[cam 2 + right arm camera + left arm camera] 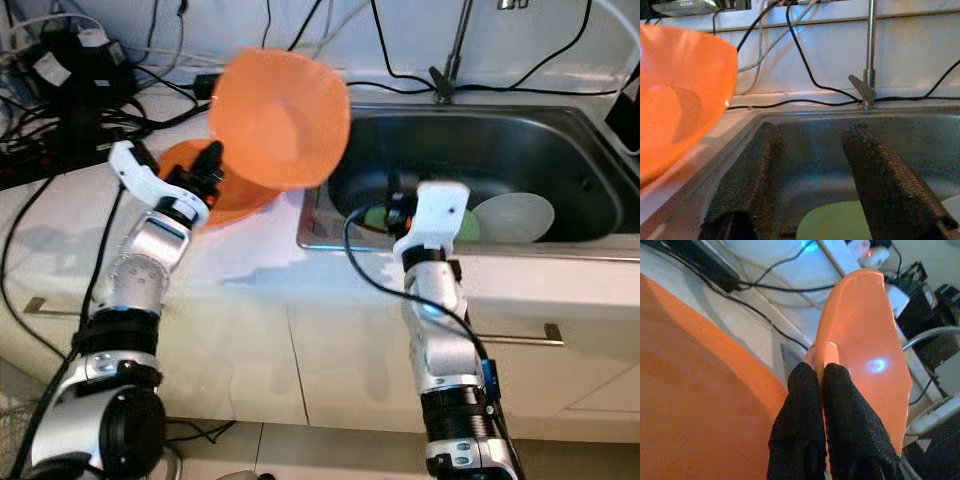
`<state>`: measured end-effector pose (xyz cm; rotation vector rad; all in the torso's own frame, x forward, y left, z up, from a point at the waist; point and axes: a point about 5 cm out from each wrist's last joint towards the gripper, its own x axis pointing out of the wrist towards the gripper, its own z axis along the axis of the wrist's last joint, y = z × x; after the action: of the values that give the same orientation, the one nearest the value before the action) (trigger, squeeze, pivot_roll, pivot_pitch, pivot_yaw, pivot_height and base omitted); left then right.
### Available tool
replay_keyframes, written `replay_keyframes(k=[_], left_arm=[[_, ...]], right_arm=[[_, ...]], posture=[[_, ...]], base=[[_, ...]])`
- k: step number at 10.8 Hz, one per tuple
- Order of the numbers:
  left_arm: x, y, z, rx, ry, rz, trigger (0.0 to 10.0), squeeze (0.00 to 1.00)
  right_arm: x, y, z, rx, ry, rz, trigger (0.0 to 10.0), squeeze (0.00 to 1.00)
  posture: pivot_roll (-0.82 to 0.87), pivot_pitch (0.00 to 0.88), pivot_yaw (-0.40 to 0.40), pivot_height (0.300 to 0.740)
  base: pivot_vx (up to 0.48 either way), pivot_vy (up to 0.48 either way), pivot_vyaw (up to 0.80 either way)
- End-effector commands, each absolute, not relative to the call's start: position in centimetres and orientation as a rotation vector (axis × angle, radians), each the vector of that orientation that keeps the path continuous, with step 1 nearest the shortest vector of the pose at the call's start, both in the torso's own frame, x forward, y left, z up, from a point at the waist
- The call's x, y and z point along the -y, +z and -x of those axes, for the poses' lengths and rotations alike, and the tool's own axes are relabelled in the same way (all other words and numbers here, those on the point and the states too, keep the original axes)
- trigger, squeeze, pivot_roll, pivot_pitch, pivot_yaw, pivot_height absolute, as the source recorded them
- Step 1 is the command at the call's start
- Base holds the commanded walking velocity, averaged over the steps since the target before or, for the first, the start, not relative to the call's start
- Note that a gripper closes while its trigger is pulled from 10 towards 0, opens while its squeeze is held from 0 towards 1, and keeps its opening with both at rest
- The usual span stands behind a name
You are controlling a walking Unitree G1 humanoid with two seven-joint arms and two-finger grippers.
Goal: Kitchen organization
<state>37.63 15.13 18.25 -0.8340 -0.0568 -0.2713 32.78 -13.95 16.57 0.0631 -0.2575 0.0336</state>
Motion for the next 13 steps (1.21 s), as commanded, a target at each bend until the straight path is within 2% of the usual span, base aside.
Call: replay_keyframes(k=[1, 3, 9, 13], left_arm=[[-14.6, 19.2, -37.5, 0.096, -0.315, 0.804, 10.0, 0.00], [-13.2, 18.9, -37.3, 0.077, -0.355, 0.782, 10.0, 0.00], [-11.5, 19.1, -36.7, 0.072, -0.444, 0.762, 10.0, 0.00], [-10.4, 19.6, -36.1, 0.075, -0.536, 0.757, 10.0, 0.00]], right_arm=[[13.9, 17.6, -33.0, 0.274, 0.046, -0.093, 10.0, 0.00], [14.2, 17.9, -33.2, 0.248, 0.059, -0.205, 10.0, 0.00], [13.7, 18.8, -33.2, 0.216, 0.144, -0.403, 10.0, 0.00], [13.5, 18.8, -33.0, 0.195, 0.178, -0.432, 10.0, 0.00]], posture=[[0.01, 0.000, 0.068, 0.740], [0.00, 0.000, 0.068, 0.740], [0.00, 0.000, 0.069, 0.740], [0.00, 0.000, 0.070, 0.740]], base=[[0.000, 0.000, 0.00], [0.000, 0.000, 0.00], [0.000, 0.000, 0.00], [0.000, 0.000, 0.00]])
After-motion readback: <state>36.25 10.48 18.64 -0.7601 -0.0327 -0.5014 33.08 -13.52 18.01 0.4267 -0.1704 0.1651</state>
